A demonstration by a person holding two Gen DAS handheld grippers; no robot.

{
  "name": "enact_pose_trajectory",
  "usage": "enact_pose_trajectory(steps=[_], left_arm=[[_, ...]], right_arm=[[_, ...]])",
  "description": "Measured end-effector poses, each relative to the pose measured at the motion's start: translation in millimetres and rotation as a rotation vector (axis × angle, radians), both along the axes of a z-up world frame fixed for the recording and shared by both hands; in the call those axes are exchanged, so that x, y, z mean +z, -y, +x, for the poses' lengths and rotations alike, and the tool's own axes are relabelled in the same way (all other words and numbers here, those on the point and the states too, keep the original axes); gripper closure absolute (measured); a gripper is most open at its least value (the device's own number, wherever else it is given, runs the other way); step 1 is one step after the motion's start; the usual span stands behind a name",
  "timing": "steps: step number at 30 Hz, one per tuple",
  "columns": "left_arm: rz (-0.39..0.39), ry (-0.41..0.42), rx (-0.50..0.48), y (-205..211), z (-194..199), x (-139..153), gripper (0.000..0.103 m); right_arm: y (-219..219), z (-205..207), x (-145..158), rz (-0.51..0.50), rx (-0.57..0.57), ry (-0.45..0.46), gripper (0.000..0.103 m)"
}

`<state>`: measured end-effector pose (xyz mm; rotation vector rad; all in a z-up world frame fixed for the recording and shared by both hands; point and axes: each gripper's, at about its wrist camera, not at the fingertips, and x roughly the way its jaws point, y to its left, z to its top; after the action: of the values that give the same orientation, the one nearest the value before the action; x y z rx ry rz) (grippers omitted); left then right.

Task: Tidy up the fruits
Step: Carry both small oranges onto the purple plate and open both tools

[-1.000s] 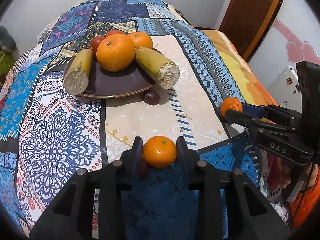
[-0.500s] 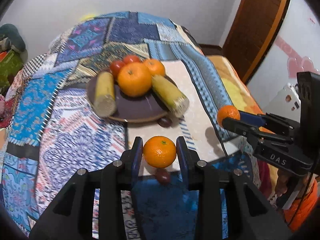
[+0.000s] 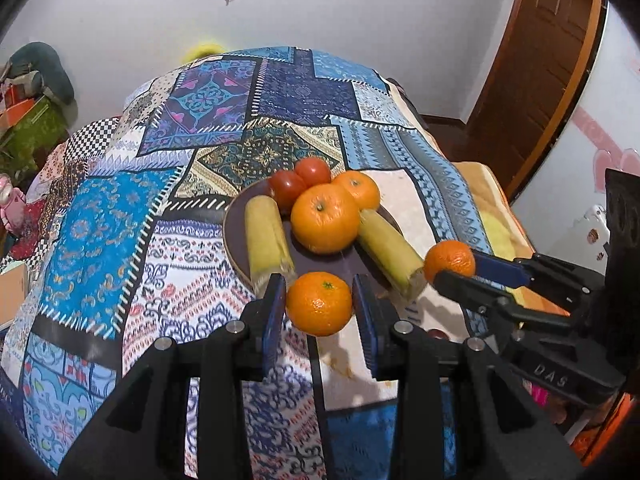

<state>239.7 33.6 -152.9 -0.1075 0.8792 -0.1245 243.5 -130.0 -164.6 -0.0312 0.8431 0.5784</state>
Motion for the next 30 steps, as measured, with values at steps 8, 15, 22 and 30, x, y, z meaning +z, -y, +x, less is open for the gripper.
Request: enact_pose_trajectory(steps=[8, 15, 22, 30], left_arm=[[0.003, -0.003, 0.004, -3.8, 29.3, -5.9, 0.069], [-0.021, -0.030, 0.007, -9.4, 48.8, -16.8, 0.069], [-0.007, -0.040, -0.004, -5.0, 54.9, -21.8, 0.068], [-0.018, -0.037, 0.005, -8.4, 47.1, -17.3, 0.067]], right_arm=[[-20.0, 19.3, -3.0, -0.013, 0.029, -0.004, 0.070], [-31.9, 28.4, -10.9, -0.035, 0.058, -0.013, 0.070], [-38.0, 32.7, -17.3, -0.055, 0.073, -0.024, 0.068], [-27.9, 31.6, -15.1, -0.046, 0.064, -0.034, 0.068]])
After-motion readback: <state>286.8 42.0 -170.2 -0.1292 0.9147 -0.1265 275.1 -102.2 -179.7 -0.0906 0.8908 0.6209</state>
